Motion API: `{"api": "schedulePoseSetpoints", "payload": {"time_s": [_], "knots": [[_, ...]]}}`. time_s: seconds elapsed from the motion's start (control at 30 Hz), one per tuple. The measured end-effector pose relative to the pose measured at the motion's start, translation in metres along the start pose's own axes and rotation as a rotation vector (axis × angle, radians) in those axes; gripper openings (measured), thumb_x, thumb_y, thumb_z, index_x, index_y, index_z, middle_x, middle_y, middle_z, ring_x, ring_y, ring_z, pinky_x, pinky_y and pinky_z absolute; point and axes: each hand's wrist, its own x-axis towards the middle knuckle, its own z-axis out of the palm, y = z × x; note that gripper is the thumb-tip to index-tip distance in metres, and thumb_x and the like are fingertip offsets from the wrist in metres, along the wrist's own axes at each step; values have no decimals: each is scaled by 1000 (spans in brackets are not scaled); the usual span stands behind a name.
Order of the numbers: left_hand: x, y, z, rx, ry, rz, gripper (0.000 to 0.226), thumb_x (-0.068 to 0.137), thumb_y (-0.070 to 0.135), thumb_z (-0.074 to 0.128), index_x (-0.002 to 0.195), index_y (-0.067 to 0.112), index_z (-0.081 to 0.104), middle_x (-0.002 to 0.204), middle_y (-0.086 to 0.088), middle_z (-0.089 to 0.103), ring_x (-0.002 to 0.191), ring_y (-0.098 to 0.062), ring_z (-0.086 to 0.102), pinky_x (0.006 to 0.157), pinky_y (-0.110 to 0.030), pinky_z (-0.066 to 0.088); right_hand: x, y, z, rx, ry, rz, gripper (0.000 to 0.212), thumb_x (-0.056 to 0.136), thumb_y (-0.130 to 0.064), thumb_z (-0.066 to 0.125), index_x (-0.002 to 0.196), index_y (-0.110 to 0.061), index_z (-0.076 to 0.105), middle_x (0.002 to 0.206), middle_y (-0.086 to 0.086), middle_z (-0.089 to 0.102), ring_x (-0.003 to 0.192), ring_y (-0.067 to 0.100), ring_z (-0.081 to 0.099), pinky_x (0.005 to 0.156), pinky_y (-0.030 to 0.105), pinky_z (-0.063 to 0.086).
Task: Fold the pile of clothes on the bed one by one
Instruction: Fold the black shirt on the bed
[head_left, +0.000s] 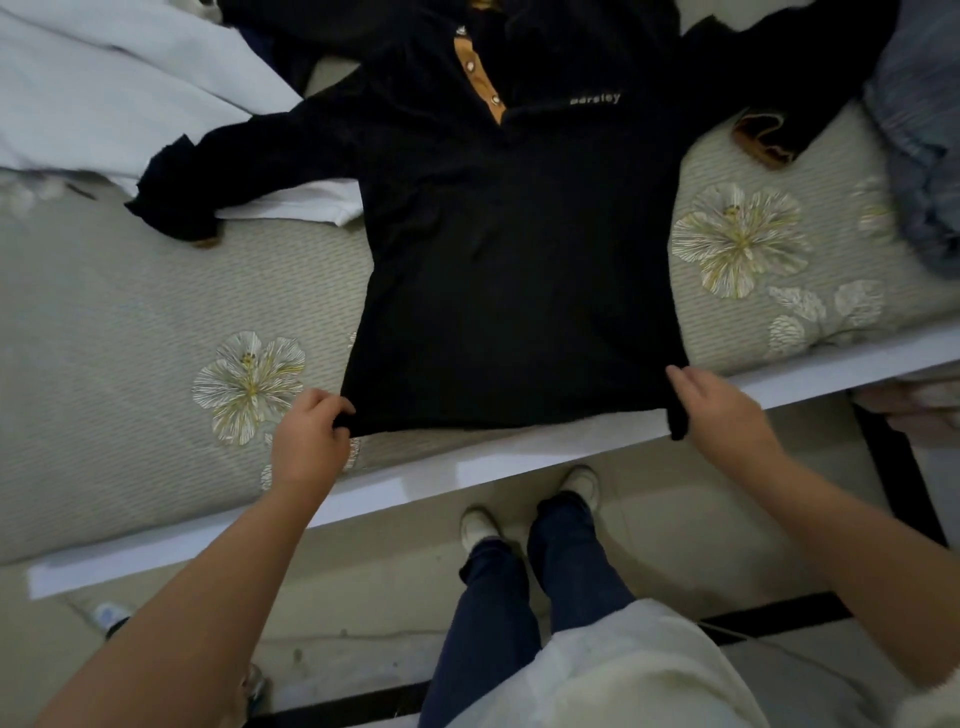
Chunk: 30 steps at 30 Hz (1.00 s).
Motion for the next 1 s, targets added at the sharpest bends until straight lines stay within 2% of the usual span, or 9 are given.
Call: {"api": "schedulePoseSetpoints", "payload": {"time_s": [0.17,0.27,0.33,0.43,0.53,0.6,0.7,0.87,1.0], "knots": [[-15,-3,-15,223,-61,208,35,63,-24,59,91,-5,69,90,-24,61,81,-41,57,54,-31,35,-31,9,-34,-76,-59,34,53,35,32,69,86,18,63,73,30,59,52,41,58,34,34,43],[-19,-4,-23,445,-201,246,36,82,-6,54,113,9,64,109,-13,56,103,-32,47,73,-37,40,-47,4,-51,-166,-21,-100,33,39,24,63,69,11,63,63,24,55,48,35,54,36,25,37],[-16,-5,-33,592,-319,318,40,89,6,49,125,21,55,122,-3,50,113,-23,42,84,-31,40,-57,3,-61,-221,30,-193,21,48,13,47,61,6,62,57,20,53,45,30,52,36,24,36],[-13,-17,-48,754,-401,409,45,91,12,46,132,31,46,129,5,45,118,-17,37,86,-26,38,-71,4,-66,-254,42,-272,34,57,1,30,59,4,63,55,19,54,43,30,52,36,26,37],[-23,-37,-50,865,-471,379,47,91,11,44,133,30,43,130,5,42,118,-18,36,86,-25,38,-91,3,-58,-309,-133,-217,10,44,12,57,42,2,55,48,17,50,40,33,51,32,28,38],[-31,-47,-36,862,-523,373,46,91,7,41,134,24,43,131,2,41,118,-19,36,89,-26,39,-99,-1,-47,-410,-409,-107,16,51,11,72,62,3,63,69,19,59,63,35,60,47,33,48],[-36,-46,-8,844,-579,341,45,91,6,39,135,17,38,133,-2,39,122,-22,34,94,-29,36,-101,-23,-22,-419,-710,63,27,87,-9,42,109,-10,57,115,6,52,109,20,47,79,26,40],[-37,-44,20,829,-550,186,41,87,12,48,127,15,40,127,-6,42,122,-23,35,96,-32,34,-60,-90,20,-210,-565,57,26,89,-11,42,112,-7,54,117,10,51,112,23,44,79,28,36],[-32,-43,34,683,-391,185,34,85,9,50,117,14,40,121,-4,46,114,-23,41,87,-31,38,-35,-114,52,187,-365,428,34,93,-20,47,119,1,52,118,19,53,113,31,46,86,34,39]]}}
